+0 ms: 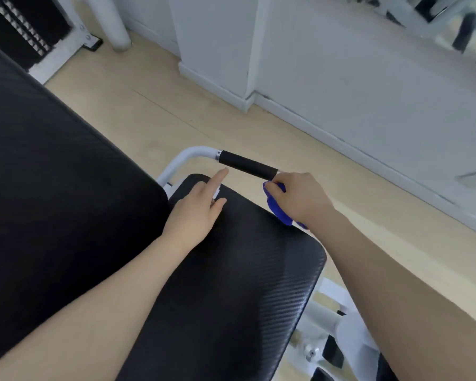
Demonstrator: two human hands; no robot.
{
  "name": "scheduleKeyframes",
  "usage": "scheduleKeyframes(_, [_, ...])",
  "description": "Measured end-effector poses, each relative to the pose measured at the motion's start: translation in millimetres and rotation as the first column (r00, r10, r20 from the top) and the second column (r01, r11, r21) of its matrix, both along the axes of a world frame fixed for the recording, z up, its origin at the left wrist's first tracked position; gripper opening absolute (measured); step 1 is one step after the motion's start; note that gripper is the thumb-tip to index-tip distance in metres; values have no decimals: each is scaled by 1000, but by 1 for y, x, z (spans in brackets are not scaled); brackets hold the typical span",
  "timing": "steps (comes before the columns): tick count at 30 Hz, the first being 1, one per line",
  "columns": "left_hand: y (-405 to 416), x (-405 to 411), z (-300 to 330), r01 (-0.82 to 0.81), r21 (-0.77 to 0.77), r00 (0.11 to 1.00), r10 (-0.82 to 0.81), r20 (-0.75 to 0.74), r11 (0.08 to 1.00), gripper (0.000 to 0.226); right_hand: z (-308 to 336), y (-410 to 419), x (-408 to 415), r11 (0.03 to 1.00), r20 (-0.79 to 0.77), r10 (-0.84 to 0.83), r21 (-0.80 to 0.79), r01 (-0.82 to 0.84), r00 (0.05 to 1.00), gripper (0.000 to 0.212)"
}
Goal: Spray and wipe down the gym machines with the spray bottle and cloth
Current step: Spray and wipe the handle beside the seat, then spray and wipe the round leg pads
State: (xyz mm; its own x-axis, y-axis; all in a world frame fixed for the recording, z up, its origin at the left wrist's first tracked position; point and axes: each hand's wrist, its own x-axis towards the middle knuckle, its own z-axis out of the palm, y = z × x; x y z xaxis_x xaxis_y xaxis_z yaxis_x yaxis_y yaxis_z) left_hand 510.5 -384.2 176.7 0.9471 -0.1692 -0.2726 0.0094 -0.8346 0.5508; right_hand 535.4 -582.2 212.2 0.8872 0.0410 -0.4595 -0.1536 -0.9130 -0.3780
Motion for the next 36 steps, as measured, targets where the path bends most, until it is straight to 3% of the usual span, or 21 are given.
scheduleKeyframes(4, [-9, -46, 41, 146, -81, 989, -145, 20, 986, 51, 47, -13, -62, 990, -27, -138, -13, 138, 990, 32])
scheduleKeyframes(7, [-14, -84, 69, 235, -125, 970, -223, 97, 964, 54, 79, -18, -107, 986, -83, -168, -28, 167, 982, 46])
scheduleKeyframes(12, [-17, -191, 105, 371, -241, 925, -334, 180, 897, 61, 116, -12, -218, 977, 159, -207, -18, 213, 965, 49])
scheduleKeyframes(15, [-16, -257, 105, 443, -251, 894, -402, 199, 861, 60, 120, -7, -292, 971, 214, -205, -79, 226, 955, 51])
scheduleKeyframes(19, [-12, -330, 92, 656, -172, 752, -616, 237, 735, 59, 110, -6, -380, 961, 66, -188, -195, 197, 980, 48])
scheduleKeyframes(24, [-20, -375, 88, 774, -60, 633, -766, 113, 631, 59, 102, 10, -484, 906, -86, -259, -365, 212, 962, 32])
scheduleKeyframes(26, [-29, -392, 86, 779, -90, 626, -774, 93, 620, 58, 87, 31, -526, 877, -81, -203, -458, 145, 976, 33])
scheduleKeyframes(30, [-50, -414, 74, 804, -74, 595, -797, 107, 590, 60, 61, 40, -572, 774, 72, 166, -627, -85, 984, 25])
scheduleKeyframes(34, [-64, -425, 61, 772, -86, 635, -765, 107, 629, 60, 50, 0, -596, 716, 272, 349, -695, -68, 897, 29])
scheduleKeyframes(36, [-67, -431, 51, 778, -25, 615, -753, 233, 627, 57, 42, -21, -602, 716, 293, 364, -695, -64, 884, 35])
